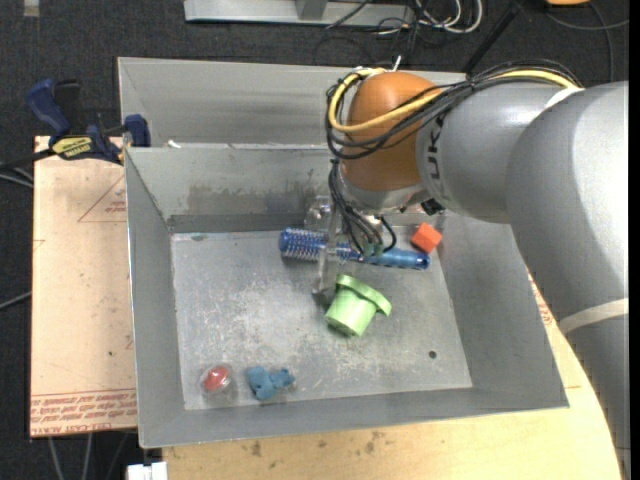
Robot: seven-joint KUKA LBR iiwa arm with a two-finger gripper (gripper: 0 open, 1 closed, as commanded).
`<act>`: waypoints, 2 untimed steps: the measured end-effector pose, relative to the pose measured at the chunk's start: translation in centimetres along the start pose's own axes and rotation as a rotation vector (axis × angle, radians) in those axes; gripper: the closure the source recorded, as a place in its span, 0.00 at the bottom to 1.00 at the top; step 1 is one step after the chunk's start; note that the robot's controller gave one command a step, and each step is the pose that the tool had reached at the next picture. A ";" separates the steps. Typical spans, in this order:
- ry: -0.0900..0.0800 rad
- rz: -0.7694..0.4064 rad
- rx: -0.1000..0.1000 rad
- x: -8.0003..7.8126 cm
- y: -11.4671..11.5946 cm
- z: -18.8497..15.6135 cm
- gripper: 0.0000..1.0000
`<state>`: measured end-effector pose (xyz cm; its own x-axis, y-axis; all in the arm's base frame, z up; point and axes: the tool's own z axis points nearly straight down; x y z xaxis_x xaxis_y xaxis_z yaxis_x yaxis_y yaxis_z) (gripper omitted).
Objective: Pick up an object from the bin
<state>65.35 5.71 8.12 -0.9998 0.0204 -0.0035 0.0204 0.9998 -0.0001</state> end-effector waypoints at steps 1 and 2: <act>0.002 -0.001 -0.002 0.1 0.2 -0.3 1.00; -0.007 -0.038 -0.004 0.9 4.4 -16.3 1.00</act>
Offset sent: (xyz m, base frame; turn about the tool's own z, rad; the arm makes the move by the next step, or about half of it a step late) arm 0.0000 0.0000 0.0000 0.0000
